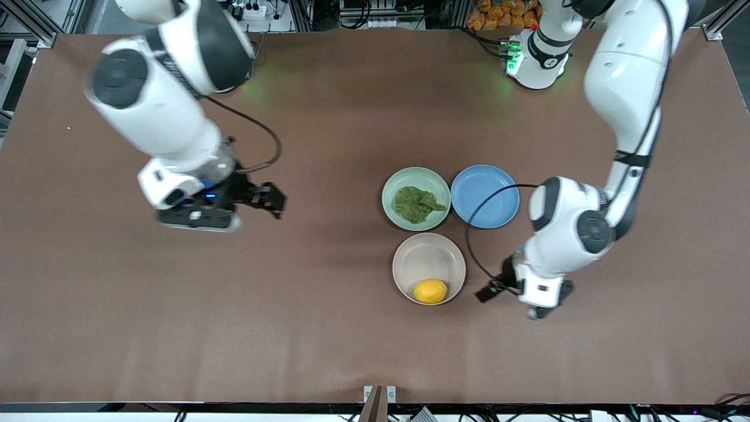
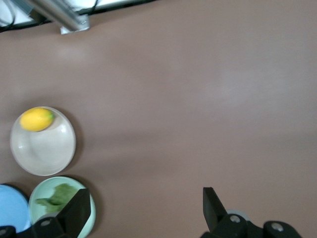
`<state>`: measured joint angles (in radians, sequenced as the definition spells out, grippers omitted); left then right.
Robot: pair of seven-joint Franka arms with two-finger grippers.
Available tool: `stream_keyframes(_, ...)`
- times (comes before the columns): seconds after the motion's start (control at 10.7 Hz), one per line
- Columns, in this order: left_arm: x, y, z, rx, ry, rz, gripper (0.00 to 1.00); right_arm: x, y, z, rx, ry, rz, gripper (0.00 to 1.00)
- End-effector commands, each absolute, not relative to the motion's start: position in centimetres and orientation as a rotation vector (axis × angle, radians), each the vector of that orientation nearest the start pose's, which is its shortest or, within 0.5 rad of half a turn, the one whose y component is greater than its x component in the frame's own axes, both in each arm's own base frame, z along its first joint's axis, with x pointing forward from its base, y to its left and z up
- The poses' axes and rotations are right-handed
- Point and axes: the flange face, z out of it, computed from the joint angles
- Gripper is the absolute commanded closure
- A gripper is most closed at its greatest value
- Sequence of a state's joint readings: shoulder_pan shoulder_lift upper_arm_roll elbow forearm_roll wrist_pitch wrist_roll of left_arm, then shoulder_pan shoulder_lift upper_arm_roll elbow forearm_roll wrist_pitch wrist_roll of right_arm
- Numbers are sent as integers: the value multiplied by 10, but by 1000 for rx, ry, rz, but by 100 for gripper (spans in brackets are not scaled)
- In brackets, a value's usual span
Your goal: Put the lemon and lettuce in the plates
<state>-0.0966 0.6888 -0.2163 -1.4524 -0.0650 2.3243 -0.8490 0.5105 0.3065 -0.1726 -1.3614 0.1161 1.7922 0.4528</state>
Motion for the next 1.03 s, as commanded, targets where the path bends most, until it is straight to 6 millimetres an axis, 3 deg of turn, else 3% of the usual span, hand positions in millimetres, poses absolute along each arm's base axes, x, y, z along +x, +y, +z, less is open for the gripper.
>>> stream_keyframes(0.0, 701, -151, 341, -3135, -1126, -172, 0, 611, 154, 604, -3049, 77, -148, 0)
stream_keyframes(0.28, 663, -113, 343, -3089, -1140, -152, 0, 604, 58, 617, -3085, -40, -54, 0)
stream_keyframes(0.47, 631, -110, 338, -3079, -1126, -169, 0, 598, 22, 624, -3081, -86, -37, 0)
stream_keyframes(0.75, 563, -103, 309, -3100, -1145, -361, 0, 584, -13, 640, -3083, -26, -55, 0)
stream_keyframes(0.94, 527, -106, 304, -3105, -1107, -396, 0, 566, -14, 650, -3111, -41, -75, 0)
